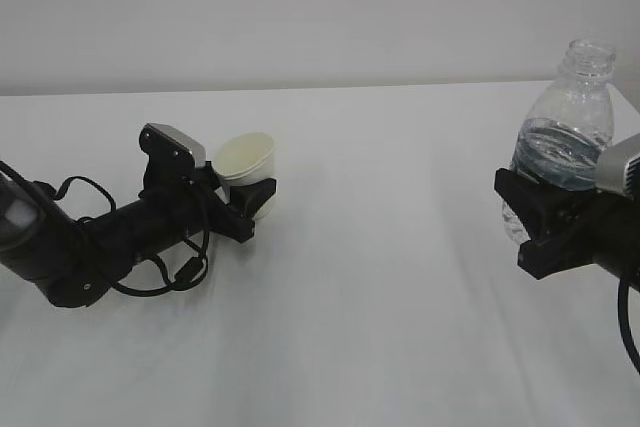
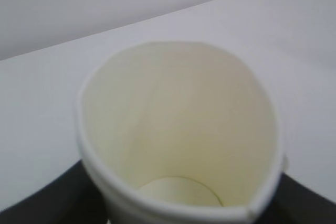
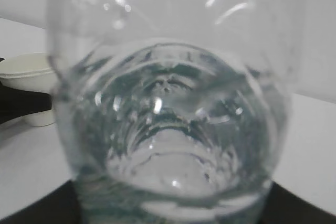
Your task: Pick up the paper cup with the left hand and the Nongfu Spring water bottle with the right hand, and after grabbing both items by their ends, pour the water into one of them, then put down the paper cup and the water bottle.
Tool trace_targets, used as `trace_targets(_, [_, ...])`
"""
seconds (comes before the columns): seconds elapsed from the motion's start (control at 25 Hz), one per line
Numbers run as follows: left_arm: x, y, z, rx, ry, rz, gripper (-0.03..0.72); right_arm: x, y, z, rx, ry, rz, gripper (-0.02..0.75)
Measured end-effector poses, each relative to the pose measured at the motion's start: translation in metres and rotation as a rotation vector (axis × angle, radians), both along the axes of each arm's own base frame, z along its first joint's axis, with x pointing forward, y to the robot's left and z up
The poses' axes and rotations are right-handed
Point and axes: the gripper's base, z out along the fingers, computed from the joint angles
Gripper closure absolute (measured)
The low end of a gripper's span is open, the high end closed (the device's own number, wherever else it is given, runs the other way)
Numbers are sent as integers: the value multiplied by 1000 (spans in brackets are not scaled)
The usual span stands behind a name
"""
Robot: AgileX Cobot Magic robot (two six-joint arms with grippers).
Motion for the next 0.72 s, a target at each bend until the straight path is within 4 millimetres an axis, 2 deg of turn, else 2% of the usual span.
trace_targets(0.52, [-3, -4, 0, 13, -5, -51, 238, 0, 0, 0, 0, 0, 0, 379])
trace_targets(0.72, [-8, -12, 10, 30, -35, -150, 238, 0, 0, 0, 0, 0, 0, 379])
